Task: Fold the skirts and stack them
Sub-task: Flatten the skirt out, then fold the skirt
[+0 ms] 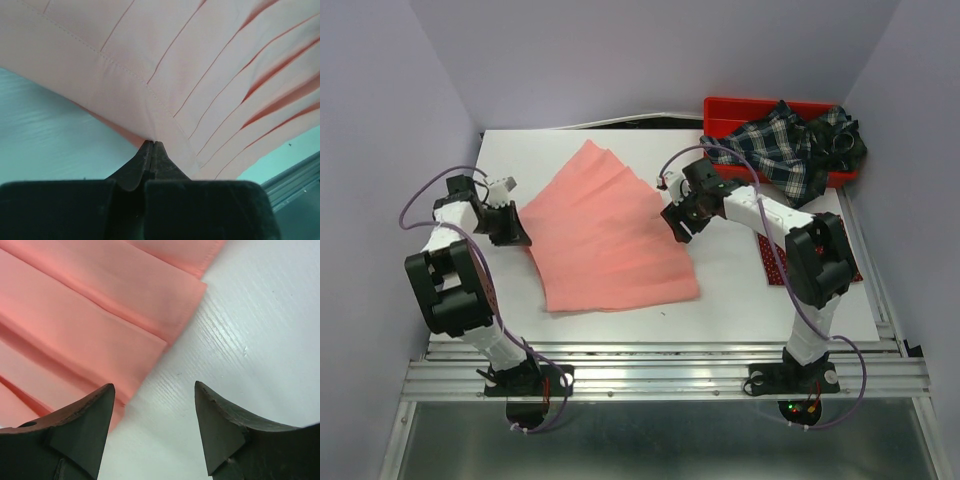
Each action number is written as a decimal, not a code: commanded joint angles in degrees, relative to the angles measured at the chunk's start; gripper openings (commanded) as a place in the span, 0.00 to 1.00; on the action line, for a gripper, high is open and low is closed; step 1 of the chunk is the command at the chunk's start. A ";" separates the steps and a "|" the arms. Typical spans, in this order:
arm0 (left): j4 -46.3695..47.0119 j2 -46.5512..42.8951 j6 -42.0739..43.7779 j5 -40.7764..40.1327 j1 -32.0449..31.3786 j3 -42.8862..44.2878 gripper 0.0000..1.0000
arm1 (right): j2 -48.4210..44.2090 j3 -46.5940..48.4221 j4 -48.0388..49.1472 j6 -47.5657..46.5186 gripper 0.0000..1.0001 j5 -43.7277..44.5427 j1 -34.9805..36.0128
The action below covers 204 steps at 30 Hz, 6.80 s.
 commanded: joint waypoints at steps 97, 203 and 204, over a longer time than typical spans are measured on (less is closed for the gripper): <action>-1.68 31.43 30.20 -4.28 -21.86 32.91 0.27 | 36.88 39.70 1.66 -28.73 0.01 -12.77 -9.41; -4.14 -28.77 35.58 -3.23 -32.23 -18.44 0.60 | -1.59 -0.17 23.40 -8.19 0.85 16.00 3.86; -1.61 -28.95 29.91 -3.65 -32.23 -16.08 0.61 | -5.18 -1.24 20.87 -3.28 0.85 13.81 3.86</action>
